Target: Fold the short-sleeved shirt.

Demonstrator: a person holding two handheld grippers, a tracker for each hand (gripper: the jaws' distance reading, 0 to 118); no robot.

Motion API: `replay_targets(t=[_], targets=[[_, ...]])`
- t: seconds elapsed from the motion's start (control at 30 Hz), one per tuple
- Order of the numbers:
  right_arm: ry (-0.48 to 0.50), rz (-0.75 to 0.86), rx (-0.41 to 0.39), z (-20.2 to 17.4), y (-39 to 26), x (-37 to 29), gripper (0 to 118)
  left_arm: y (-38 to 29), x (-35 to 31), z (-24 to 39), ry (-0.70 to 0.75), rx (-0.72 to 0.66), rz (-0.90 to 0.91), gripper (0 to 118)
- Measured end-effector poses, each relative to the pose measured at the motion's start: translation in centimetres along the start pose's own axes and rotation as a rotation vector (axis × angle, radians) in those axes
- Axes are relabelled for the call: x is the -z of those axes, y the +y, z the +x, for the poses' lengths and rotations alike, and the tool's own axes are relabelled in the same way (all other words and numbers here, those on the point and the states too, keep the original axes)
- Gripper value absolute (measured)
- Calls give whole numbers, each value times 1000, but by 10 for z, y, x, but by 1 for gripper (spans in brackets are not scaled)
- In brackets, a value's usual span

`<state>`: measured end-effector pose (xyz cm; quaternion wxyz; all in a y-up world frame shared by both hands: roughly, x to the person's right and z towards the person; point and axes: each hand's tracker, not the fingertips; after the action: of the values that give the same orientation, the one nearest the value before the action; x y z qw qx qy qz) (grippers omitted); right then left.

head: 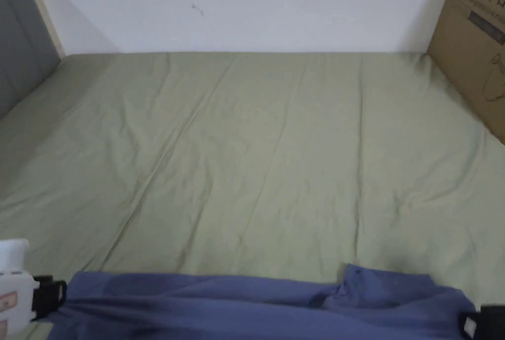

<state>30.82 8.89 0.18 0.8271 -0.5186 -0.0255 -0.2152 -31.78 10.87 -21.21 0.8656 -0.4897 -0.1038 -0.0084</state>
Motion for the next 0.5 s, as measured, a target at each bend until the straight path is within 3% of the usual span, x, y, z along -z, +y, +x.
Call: replay_targets(t=[0.1,0.17,0.23,0.27,0.4,0.43,0.5], targets=[[-37,-24,10,12,-29,27,8,-24,20,-3,7,-14,-72,9],[-80,-30,15,10,-38,30,48,-32,22,-2,43,17,-80,46],[-69,-7,-3,8,-35,23,75,-30,14,0,79,29,-73,88],[-49,-4,-26,3,-31,20,82,-30,5,-1,71,27,-50,97],[-151,83,-176,-30,-8,-5,80,-21,-26,-5,1,-47,39,100],[-147,127,-196,-41,-3,-9,70,-20,-34,-6,-31,-68,62,90],[-90,196,-199,-58,3,-12,63,-22,-41,-9,-88,-115,94,84]])
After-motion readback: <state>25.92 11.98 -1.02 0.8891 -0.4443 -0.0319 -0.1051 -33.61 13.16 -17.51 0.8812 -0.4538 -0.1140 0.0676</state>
